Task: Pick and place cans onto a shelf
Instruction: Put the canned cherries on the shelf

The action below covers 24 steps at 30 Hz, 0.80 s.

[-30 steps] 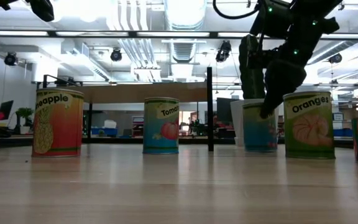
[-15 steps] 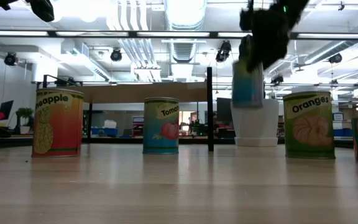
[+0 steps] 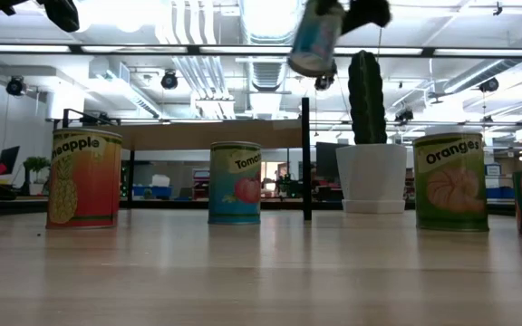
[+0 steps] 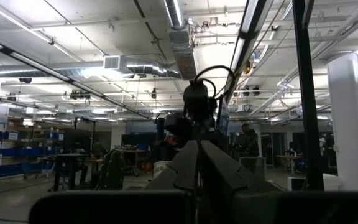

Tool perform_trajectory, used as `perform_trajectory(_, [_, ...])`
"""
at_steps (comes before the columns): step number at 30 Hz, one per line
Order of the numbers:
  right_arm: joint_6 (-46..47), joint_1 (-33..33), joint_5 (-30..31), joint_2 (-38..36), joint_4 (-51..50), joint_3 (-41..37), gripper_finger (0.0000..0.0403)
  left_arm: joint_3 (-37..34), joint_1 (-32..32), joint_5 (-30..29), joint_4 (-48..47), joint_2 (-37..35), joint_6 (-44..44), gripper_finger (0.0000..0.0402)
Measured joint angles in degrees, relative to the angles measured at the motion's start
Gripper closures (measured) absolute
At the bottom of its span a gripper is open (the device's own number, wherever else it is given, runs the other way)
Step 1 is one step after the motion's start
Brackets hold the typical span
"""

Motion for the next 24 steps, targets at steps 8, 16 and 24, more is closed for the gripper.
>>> perform_trajectory(8, [-4.1, -0.3, 3.0, 15.2, 0.2, 15.7, 0.0110, 0.0, 0.0, 0.0, 0.0, 0.0, 0.1, 0.0402])
perform_trajectory(16, [-5.6, -2.4, 4.1, 29.2, -0.3, 32.3, 0.0110, 0.0, 0.0, 0.0, 0.0, 0.0, -0.3, 0.0402])
perform_trajectory(24, [-8.3, -3.9, 4.5, 38.7, -4.2, 41.0, 0.0110, 0.0, 0.0, 0.0, -0.1, 0.0, -0.5, 0.0402])
